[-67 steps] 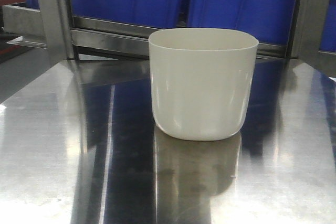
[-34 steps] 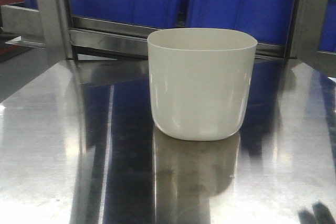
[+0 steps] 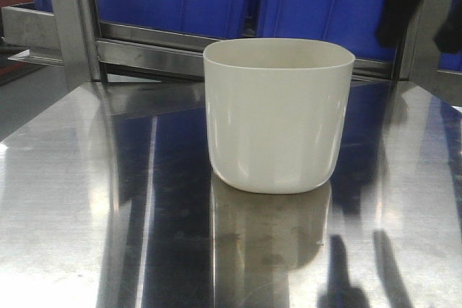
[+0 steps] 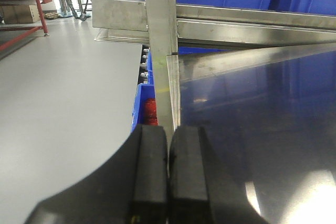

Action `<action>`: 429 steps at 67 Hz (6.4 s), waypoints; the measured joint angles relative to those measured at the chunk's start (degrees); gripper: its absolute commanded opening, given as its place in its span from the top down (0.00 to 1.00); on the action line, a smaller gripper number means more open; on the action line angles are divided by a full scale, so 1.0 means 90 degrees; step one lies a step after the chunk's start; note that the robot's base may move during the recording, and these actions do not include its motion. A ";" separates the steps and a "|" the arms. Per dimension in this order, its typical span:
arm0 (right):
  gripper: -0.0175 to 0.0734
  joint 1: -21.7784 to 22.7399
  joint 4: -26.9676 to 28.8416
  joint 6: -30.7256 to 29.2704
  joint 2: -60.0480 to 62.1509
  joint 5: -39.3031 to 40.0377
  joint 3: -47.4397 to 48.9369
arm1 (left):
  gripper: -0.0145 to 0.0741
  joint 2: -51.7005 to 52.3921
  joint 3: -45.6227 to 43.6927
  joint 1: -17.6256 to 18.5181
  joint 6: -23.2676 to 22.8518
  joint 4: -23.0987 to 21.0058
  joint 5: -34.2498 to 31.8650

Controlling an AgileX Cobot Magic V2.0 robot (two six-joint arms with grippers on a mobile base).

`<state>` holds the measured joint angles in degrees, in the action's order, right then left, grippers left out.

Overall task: Move white bin to right shelf second layer
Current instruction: 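Lower the right gripper into the white bin and grip its rim, then lift the white bin off the table with the right gripper, then drive the base away from the table holding the bin in the right gripper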

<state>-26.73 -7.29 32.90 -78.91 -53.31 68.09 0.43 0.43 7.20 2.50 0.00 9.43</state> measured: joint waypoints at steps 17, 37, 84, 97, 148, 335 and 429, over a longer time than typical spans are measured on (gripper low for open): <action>0.30 -0.0424 -0.0208 0.0227 -0.0959 -0.0846 0.1346 | 0.74 0.0000 0.0000 0.0000 0.0000 0.0000 0.0000; 0.30 -0.0462 -0.0207 0.0388 -0.1645 -0.0789 0.1516 | 0.74 0.0000 0.0000 0.0000 0.0000 0.0000 0.0000; 0.69 -0.0280 -0.0022 0.0431 -0.2258 -0.0623 0.1516 | 0.74 0.0000 0.0000 0.0000 0.0000 0.0000 0.0000; 0.75 -0.0204 -0.0023 0.0431 -0.2185 -0.0619 0.1516 | 0.74 0.0000 0.0000 0.0000 0.0000 0.0000 0.0000; 0.75 0.2503 0.0904 -0.3226 0.0817 0.0674 -0.1154 | 0.74 0.0000 0.0000 0.0000 0.0000 0.0000 0.0000; 0.75 0.2889 0.0910 -0.3324 0.5671 0.1780 -0.4017 | 0.74 0.0000 0.0000 0.0000 0.0000 0.0000 0.0000; 0.75 0.2889 0.0910 -0.3314 0.5671 0.1780 -0.4017 | 0.74 0.0000 0.0000 0.0000 0.0000 0.0000 0.0000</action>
<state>-0.74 0.90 3.08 -27.87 -37.29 31.93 0.43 0.43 7.20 2.50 0.00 9.43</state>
